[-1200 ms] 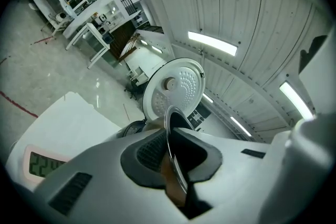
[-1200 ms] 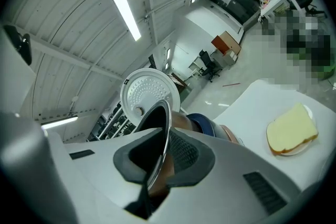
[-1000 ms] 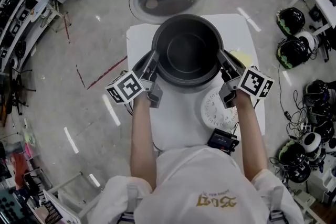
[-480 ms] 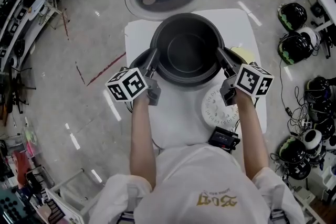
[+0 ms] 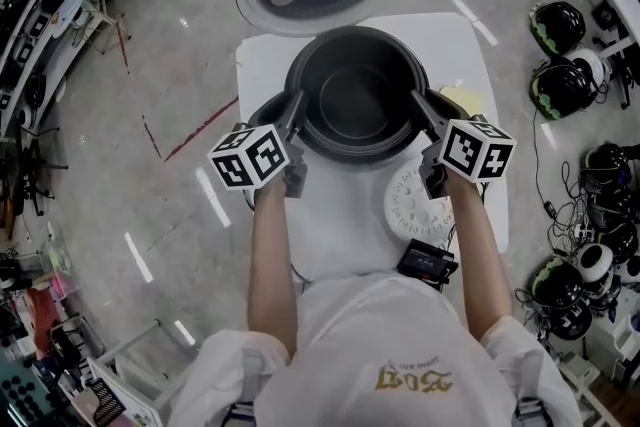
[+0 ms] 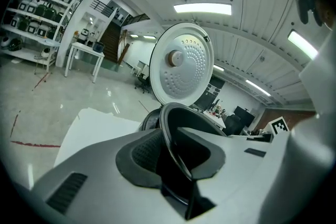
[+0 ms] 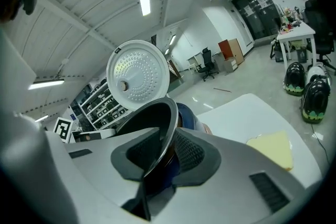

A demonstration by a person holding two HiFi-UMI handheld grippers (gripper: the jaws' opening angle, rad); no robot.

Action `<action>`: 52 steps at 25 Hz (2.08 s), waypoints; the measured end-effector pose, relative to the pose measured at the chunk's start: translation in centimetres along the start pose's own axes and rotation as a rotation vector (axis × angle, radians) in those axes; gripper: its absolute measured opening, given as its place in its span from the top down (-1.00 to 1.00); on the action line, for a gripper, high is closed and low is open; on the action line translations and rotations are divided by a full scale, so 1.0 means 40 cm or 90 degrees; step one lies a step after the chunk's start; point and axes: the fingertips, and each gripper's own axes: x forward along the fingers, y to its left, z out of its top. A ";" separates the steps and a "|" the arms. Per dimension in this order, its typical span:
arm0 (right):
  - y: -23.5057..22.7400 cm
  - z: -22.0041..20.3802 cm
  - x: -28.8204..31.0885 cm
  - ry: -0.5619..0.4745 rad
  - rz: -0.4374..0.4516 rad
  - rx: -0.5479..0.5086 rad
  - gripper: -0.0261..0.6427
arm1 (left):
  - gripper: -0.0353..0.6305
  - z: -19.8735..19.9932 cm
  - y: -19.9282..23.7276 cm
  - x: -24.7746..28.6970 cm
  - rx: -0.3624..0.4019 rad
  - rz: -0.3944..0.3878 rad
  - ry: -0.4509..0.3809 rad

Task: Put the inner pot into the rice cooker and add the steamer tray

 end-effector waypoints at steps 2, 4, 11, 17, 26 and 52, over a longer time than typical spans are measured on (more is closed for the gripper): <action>0.000 0.001 0.001 -0.002 -0.001 -0.003 0.65 | 0.57 0.002 -0.001 0.000 0.008 -0.001 -0.002; 0.004 0.007 0.002 -0.004 0.000 -0.006 0.64 | 0.55 0.007 0.000 0.000 0.016 0.001 -0.005; -0.014 0.008 0.003 -0.012 -0.054 -0.082 0.56 | 0.41 0.006 -0.006 0.012 0.068 0.045 -0.012; -0.008 0.009 -0.005 -0.023 -0.063 -0.090 0.54 | 0.34 0.005 -0.009 0.006 0.075 0.047 -0.021; -0.005 -0.012 -0.079 -0.043 -0.068 -0.068 0.53 | 0.36 0.003 -0.047 -0.057 0.054 0.027 -0.065; -0.002 -0.196 -0.374 -0.069 -0.119 -0.024 0.53 | 0.56 -0.226 -0.247 -0.222 0.056 -0.054 -0.028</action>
